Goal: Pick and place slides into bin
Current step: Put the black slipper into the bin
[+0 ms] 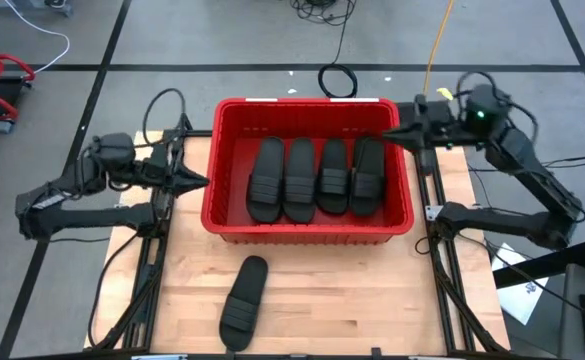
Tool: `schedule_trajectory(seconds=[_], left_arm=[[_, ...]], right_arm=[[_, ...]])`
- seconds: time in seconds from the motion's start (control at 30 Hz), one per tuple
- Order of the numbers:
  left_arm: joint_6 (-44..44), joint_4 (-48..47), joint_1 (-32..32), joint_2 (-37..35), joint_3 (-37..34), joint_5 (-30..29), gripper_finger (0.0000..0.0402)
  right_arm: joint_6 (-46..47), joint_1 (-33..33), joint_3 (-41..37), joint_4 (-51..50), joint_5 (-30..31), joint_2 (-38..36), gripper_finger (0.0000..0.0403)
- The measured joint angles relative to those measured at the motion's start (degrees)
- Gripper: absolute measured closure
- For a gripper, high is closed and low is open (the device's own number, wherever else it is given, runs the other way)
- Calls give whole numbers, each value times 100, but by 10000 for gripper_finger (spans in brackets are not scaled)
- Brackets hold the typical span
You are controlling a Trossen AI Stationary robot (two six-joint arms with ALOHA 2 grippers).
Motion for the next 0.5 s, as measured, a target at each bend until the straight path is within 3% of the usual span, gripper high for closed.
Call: schedule_trajectory(seconds=[0.13, 0.27, 0.5], left_arm=[[714, -45, -231, 443, 703, -126, 383], [1166, 127, -488, 668, 1276, -615, 398], [1148, 95, -854, 735, 1570, -1084, 400]], right_arm=[[517, 182, -722, 452, -406, -478, 400], [1640, 583, -2199, 1897, -540, -1121, 401], [3186, 1626, -4851, 4788, 788, -2585, 403]])
